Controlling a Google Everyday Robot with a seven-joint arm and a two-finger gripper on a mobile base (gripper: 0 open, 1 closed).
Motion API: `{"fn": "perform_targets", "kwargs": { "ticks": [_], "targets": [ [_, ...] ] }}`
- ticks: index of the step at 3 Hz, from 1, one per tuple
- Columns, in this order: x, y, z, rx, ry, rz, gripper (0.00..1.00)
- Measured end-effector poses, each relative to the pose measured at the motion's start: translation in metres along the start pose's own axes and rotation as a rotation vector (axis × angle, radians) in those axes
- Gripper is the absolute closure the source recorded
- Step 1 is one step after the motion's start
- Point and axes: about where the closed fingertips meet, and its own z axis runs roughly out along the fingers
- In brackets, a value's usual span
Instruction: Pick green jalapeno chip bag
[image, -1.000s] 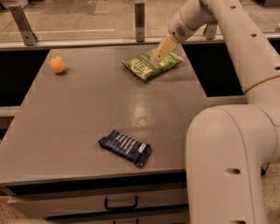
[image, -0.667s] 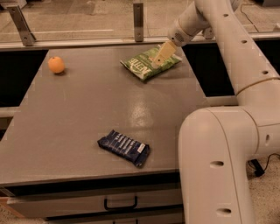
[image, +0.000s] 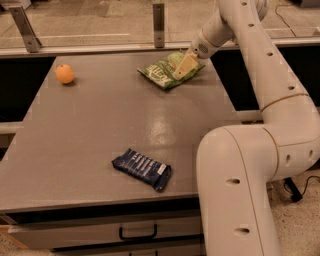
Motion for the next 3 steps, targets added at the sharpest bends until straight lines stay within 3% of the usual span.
{"fn": "perform_targets", "kwargs": {
  "ticks": [1,2,3],
  "targets": [
    [-0.009,0.010,-0.009,-0.031,-0.021,-0.037,0.64],
    [-0.034,0.035,-0.051,-0.088,-0.116,-0.111,0.88],
    [-0.063,0.076,-0.116,-0.165,-0.241,-0.198,1.00]
  ]
}}
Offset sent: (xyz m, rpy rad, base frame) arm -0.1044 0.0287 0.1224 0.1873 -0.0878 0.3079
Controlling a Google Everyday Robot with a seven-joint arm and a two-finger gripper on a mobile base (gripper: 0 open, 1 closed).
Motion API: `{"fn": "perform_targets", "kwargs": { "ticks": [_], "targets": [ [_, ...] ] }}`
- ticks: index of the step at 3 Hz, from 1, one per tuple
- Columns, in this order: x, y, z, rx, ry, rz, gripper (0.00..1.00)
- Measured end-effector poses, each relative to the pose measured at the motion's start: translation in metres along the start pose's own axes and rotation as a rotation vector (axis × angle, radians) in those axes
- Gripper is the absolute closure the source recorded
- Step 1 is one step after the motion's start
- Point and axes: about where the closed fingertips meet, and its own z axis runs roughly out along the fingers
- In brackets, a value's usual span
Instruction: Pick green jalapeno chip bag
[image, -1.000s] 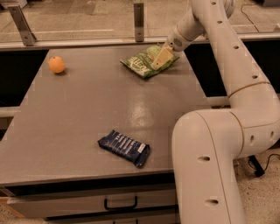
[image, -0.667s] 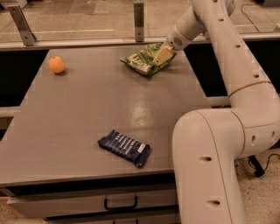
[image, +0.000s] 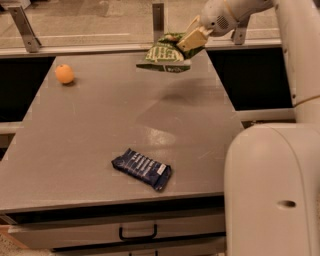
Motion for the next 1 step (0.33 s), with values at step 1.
{"fn": "perform_targets", "kwargs": {
  "ticks": [1],
  "targets": [
    [-0.0529,0.0479,-0.0554,-0.067,-0.140,-0.079,1.00]
  ]
}}
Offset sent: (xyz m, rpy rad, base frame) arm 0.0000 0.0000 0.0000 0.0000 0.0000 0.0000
